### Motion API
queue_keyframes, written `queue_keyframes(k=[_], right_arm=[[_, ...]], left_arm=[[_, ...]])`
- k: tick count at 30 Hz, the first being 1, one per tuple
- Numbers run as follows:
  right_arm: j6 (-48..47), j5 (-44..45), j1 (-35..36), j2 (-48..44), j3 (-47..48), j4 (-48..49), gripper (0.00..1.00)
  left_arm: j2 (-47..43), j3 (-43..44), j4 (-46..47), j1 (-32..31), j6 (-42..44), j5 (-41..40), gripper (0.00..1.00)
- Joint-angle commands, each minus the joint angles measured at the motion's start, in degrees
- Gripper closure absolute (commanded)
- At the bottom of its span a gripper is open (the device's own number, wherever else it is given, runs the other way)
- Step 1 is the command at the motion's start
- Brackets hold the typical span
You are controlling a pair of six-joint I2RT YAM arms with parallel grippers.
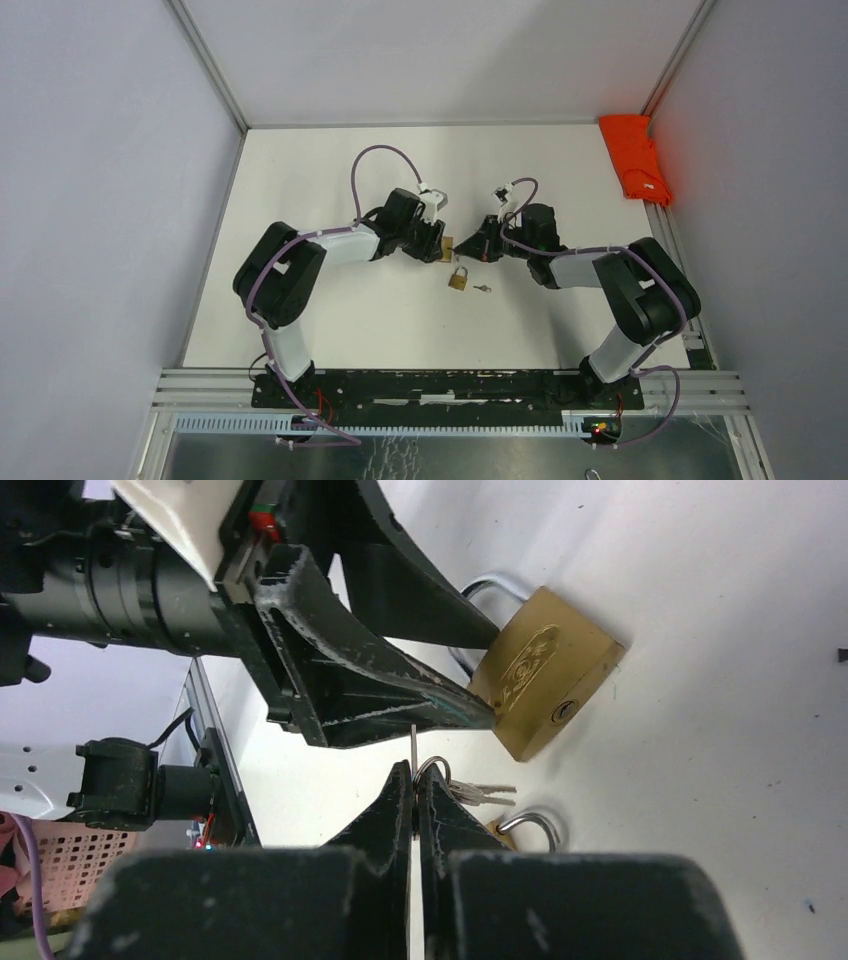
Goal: Unlock with the key
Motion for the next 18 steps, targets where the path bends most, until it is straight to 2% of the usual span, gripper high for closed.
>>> queue_keyframes(k=[1, 6, 10, 12, 16, 17, 18], right_arm=[[1.05, -0.65, -1.41, 2.16, 2.43, 1.93, 1.0], [1.62, -0.54, -1.96, 6.13, 4.29, -0.66, 1.0], [1.92, -0.19, -2.62, 5.94, 2.98, 0.28, 1.0], [1.83, 0.19, -3.03, 3.93, 2.28, 0.25, 1.0], [-2.62, 2.43, -4.05, -2.55, 2.82, -5.7, 1.0], [-3.4, 3.28, -4.42, -4.32, 2.81, -7.6, 1.0], [-4.44, 4.77, -4.99, -7.23, 2.65, -9.5, 1.0]], left_arm=[[0.68, -0.26, 1.75, 0.28, 0.92, 2.14, 0.98], [0.8, 0.1, 1.65, 0.31, 0.67, 2.19, 0.98], [1.03, 0.72, 1.08, 0.28, 0.41, 2.35, 0.98], [0.92, 1.13, 0.49, 0.34, 0.18, 2.08, 0.98], [-0.57, 3.4, -2.57, 0.32, -1.31, 1.02, 0.98], [-1.43, 4.17, -3.71, 0.25, -2.03, 0.37, 0.96], [-2.52, 5.03, -4.73, 0.3, -2.93, -0.42, 0.91]])
